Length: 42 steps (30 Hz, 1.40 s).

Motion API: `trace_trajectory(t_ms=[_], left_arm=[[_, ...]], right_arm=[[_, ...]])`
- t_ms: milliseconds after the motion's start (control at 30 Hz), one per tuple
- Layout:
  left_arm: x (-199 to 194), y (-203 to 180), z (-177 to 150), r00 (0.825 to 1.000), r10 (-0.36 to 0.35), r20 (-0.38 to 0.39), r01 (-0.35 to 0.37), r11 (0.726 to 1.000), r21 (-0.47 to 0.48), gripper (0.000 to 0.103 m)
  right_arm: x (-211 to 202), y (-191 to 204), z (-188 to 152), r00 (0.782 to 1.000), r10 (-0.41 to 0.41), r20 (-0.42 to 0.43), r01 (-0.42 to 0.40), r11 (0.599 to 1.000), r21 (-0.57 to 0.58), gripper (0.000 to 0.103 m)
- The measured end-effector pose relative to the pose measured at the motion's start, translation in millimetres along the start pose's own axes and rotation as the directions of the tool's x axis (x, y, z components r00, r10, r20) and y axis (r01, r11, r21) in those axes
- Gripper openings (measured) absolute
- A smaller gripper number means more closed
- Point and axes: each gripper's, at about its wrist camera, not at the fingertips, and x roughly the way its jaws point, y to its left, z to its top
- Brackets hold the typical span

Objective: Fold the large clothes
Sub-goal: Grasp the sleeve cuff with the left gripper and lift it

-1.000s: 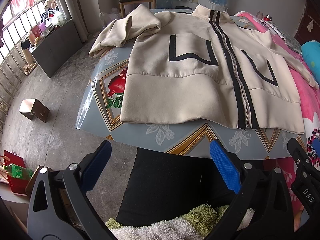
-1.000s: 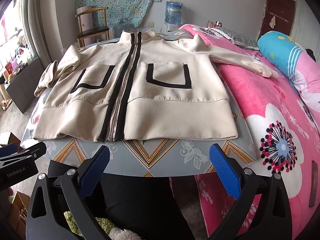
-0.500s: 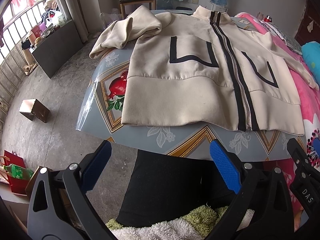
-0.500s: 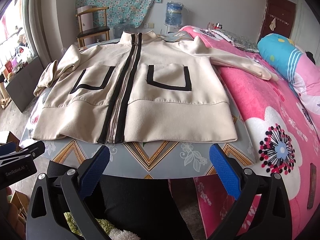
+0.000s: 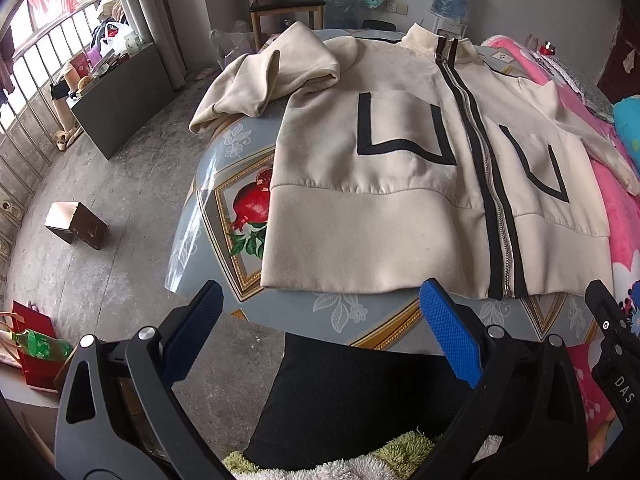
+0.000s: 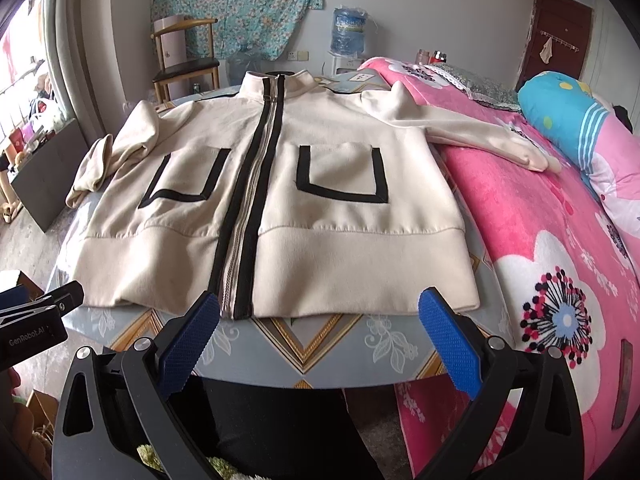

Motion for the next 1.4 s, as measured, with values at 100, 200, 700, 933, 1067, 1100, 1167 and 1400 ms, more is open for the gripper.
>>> trace_trajectory(t_ms=[100, 200, 700, 933, 1067, 1100, 1167, 1400], left_arm=[[1.9, 6.1, 10.3, 1.0, 0.012, 0.006, -0.012, 1.0, -0.013, 0.095], [6.7, 11.8, 18.2, 1.0, 0.016, 0.003, -0.016, 0.999, -0.028, 0.095], [41.8, 44.0, 64.0, 0.999, 0.036, 0.012, -0.036, 0.998, -0.057, 0.095], [50.1, 92.7, 91.0, 0.981, -0.07, 0.18, 0.091, 0.99, -0.107, 0.095], [59.1, 111.4, 114.4, 0.958, -0.121, 0.261, 0.155, 0.982, -0.111, 0.095], [65.8, 111.0, 123.6, 0.964, -0.106, 0.245, 0.134, 0.986, -0.102, 0.095], [79.5, 109.0, 140.8, 0.968, -0.11, 0.224, 0.13, 0.988, -0.079, 0.095], [139.0, 90.4, 173.6, 0.992, -0.024, 0.123, 0.028, 0.999, -0.029, 0.095]], right_arm=[[1.5, 7.0, 10.5, 1.0, -0.003, 0.012, 0.003, 1.0, -0.011, 0.097], [5.0, 16.8, 21.7, 1.0, -0.016, 0.019, 0.017, 0.999, -0.033, 0.097], [34.2, 56.4, 78.8, 0.998, -0.012, 0.064, 0.019, 0.993, -0.114, 0.097], [55.1, 75.3, 104.6, 0.973, 0.22, 0.072, -0.209, 0.968, -0.141, 0.097], [73.6, 96.9, 117.5, 0.959, 0.276, 0.058, -0.262, 0.949, -0.175, 0.097], [79.1, 102.8, 120.1, 0.956, 0.288, 0.052, -0.275, 0.945, -0.179, 0.097], [90.8, 112.1, 124.3, 0.949, 0.314, 0.018, -0.306, 0.935, -0.177, 0.097], [111.2, 127.8, 124.2, 0.932, 0.36, -0.048, -0.363, 0.918, -0.16, 0.097]])
